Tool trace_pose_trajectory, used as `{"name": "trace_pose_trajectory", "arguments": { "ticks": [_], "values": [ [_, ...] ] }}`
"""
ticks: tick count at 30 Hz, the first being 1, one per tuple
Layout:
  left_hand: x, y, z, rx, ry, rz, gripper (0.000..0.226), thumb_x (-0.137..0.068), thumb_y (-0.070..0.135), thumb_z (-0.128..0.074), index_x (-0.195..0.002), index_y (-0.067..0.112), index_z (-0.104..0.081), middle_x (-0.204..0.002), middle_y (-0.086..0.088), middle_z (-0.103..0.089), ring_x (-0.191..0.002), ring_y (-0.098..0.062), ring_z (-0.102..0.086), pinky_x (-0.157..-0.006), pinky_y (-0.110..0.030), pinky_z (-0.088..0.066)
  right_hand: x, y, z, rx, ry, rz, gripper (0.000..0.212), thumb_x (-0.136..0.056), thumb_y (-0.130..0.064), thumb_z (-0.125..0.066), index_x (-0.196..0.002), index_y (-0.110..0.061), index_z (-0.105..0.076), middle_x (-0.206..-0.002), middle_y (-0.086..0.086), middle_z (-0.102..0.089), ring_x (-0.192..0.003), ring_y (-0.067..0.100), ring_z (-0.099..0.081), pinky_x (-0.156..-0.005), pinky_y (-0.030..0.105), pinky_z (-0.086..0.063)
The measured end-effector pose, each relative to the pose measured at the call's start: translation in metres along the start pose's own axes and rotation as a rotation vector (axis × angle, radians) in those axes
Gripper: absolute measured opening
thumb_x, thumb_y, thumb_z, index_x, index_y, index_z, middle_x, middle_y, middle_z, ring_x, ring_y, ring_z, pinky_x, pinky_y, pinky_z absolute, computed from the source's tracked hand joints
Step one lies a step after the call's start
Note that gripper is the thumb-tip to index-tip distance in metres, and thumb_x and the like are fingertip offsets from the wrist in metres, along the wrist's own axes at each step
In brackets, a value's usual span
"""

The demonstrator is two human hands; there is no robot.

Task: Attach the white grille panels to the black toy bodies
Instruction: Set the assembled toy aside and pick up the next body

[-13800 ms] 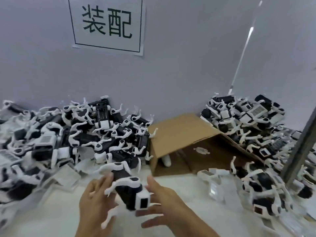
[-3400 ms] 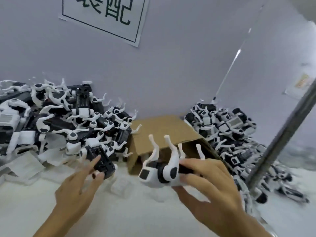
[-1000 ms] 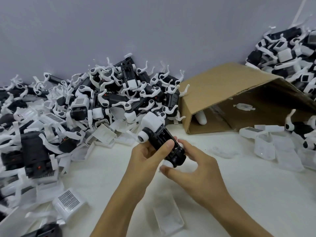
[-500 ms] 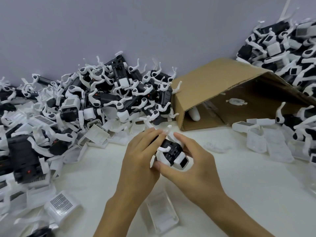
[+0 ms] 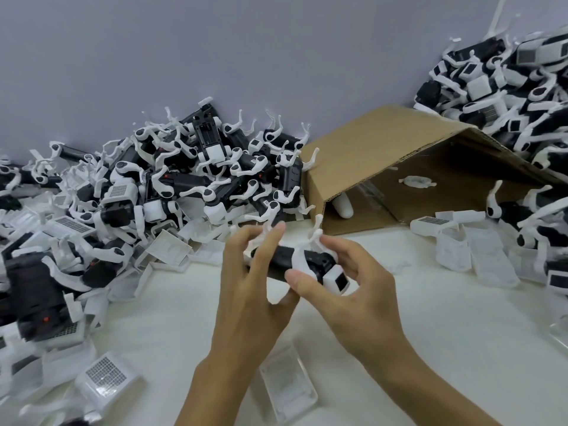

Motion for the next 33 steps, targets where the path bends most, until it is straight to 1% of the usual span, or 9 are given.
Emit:
{"name": "trace_pose_trajectory", "arguments": {
  "ticks": [4,7,11,14,16,19,22,29,33],
  "values": [
    [0.005,0.010,0.014,-0.054,0.169,-0.101,0.076,-0.059,-0.001,-0.093,-0.109,0.016,-0.038,-0.112,-0.004,-0.036,-0.097,-0.030,-0.046,-0.072,-0.054,-0.051,-0.003,0.006,0.000,-0.080,0.030,-0.122,0.071,-0.056,-0.091,-0.054,-0.096,-0.034,-0.068,-0.076,-0.007,-0.072,-0.069,0.004,-0.065,-0.063,0.007,-0.046],
    [0.004,0.008,0.019,0.095,0.203,-0.060,0.061,-0.068,0.010,-0.091,-0.106,0.017,-0.045,-0.108,0.000,-0.048,-0.094,-0.018,-0.053,-0.074,-0.030,-0.053,-0.007,0.002,0.008,-0.213,0.073,-0.119,0.072,-0.075,-0.088,-0.033,-0.101,-0.031,-0.068,-0.076,-0.005,-0.075,-0.080,-0.003,-0.069,-0.081,0.012,-0.042],
    [0.006,-0.037,0.011,0.611,0.226,0.509,0.022,-0.083,0.048,-0.071,-0.102,0.036,-0.071,-0.093,0.000,-0.071,-0.085,-0.012,-0.066,-0.068,-0.029,-0.055,-0.010,0.000,0.008,-0.215,0.040,-0.101,0.064,-0.080,-0.079,-0.040,-0.101,-0.027,-0.070,-0.096,-0.010,-0.077,-0.096,0.007,-0.072,-0.092,0.035,-0.051],
    [0.022,-0.051,-0.024,1.212,0.194,0.950,0.036,-0.087,0.051,-0.063,-0.091,0.021,-0.082,-0.094,-0.014,-0.075,-0.084,-0.021,-0.073,-0.062,-0.027,-0.058,-0.003,-0.020,-0.002,-0.091,-0.082,0.073,0.048,-0.074,-0.071,-0.059,-0.104,-0.035,-0.068,-0.109,-0.019,-0.071,-0.110,0.002,-0.065,-0.091,0.025,-0.053],
    [0.026,-0.044,-0.036,1.364,0.149,1.059,0.044,-0.088,0.049,-0.054,-0.089,0.015,-0.082,-0.093,-0.015,-0.074,-0.080,-0.021,-0.073,-0.063,-0.026,-0.059,0.007,-0.034,-0.018,0.009,-0.233,0.238,0.044,-0.073,-0.059,-0.073,-0.110,-0.037,-0.067,-0.127,-0.018,-0.060,-0.126,0.006,-0.056,-0.096,0.020,-0.048],
    [0.030,-0.037,-0.044,1.468,0.136,1.121,0.048,-0.090,0.048,-0.052,-0.089,0.011,-0.082,-0.088,-0.014,-0.073,-0.076,-0.021,-0.072,-0.067,-0.027,-0.061,0.020,-0.040,-0.034,0.124,-0.350,0.384,0.041,-0.071,-0.038,-0.088,-0.108,-0.031,-0.070,-0.141,-0.012,-0.048,-0.135,0.015,-0.049,-0.106,0.020,-0.042],
    [0.031,-0.032,-0.046,1.499,0.110,1.140,0.051,-0.096,0.047,-0.048,-0.092,0.008,-0.081,-0.087,-0.015,-0.070,-0.075,-0.022,-0.070,-0.067,-0.029,-0.061,0.020,-0.042,-0.032,0.159,-0.293,0.417,0.033,-0.074,-0.019,-0.088,-0.100,-0.031,-0.070,-0.139,-0.010,-0.048,-0.134,0.015,-0.048,-0.107,0.022,-0.041],
    [0.031,-0.028,-0.051,1.524,0.069,1.125,0.052,-0.099,0.045,-0.046,-0.111,0.001,-0.070,-0.087,-0.014,-0.066,-0.069,-0.020,-0.065,-0.061,-0.027,-0.058,0.019,-0.041,-0.031,0.132,-0.264,0.398,0.031,-0.075,-0.017,-0.084,-0.092,-0.034,-0.064,-0.135,-0.007,-0.049,-0.134,0.013,-0.048,-0.107,0.034,-0.046],
    [0.030,-0.030,-0.050,1.553,0.087,1.110,0.052,-0.099,0.045,-0.045,-0.098,0.002,-0.076,-0.087,-0.015,-0.066,-0.072,-0.022,-0.067,-0.064,-0.030,-0.059,0.021,-0.045,-0.028,0.127,-0.214,0.436,0.029,-0.074,-0.021,-0.082,-0.091,-0.034,-0.063,-0.136,-0.004,-0.048,-0.133,0.011,-0.048,-0.103,0.018,-0.042]
  ]
}}
Point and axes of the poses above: each hand's wrist, its own x-axis away from the middle knuckle, its own z-axis out of the back of the hand, y = z × x, the point moved 10 cm from there along -x, towards the middle knuckle
